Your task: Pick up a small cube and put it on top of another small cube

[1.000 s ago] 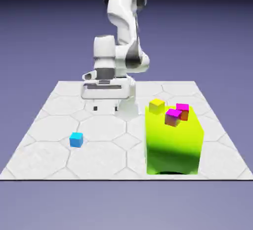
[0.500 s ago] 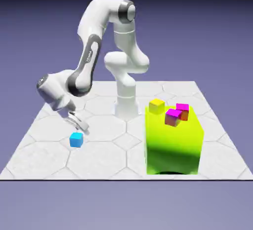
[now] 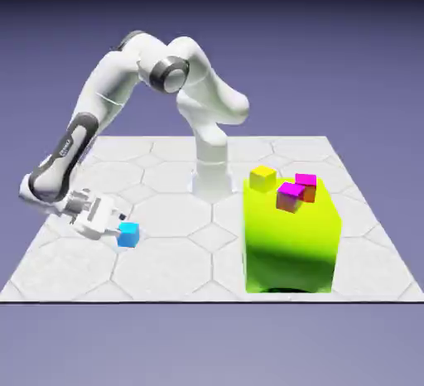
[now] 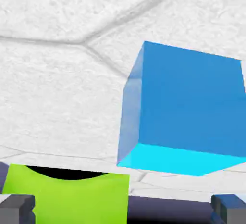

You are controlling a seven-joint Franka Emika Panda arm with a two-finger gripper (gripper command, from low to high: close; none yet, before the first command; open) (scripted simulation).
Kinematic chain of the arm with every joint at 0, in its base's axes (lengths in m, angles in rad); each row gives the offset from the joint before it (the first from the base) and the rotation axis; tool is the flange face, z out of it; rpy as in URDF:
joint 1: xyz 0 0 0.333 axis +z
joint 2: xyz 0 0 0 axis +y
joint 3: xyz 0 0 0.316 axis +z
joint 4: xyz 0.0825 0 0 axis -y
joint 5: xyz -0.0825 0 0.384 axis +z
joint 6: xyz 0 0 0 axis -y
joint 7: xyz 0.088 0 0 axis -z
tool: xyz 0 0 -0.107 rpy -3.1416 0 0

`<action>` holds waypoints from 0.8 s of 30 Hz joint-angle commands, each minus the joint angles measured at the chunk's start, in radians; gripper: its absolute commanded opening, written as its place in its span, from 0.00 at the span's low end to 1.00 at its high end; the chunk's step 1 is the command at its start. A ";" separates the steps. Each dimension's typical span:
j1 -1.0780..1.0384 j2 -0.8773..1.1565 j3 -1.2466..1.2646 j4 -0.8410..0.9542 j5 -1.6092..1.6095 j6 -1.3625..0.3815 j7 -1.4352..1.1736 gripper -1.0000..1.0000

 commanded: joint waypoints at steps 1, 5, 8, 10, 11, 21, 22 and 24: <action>-0.013 0.035 -0.013 0.023 0.021 -0.044 0.002 0.50; -0.052 0.135 -0.052 0.090 0.080 -0.169 0.008 0.50; -0.101 0.098 0.057 0.021 0.057 -0.064 0.024 0.50; -0.134 0.073 0.129 -0.025 0.042 0.006 0.034 0.50; -0.144 0.065 0.153 -0.040 0.037 0.029 0.038 0.50; 0.033 0.117 -0.069 0.146 0.067 -0.165 0.064 0.00; 0.070 0.101 -0.066 0.172 0.066 -0.176 0.090 0.00; 0.142 0.068 -0.059 0.225 0.064 -0.198 0.143 0.00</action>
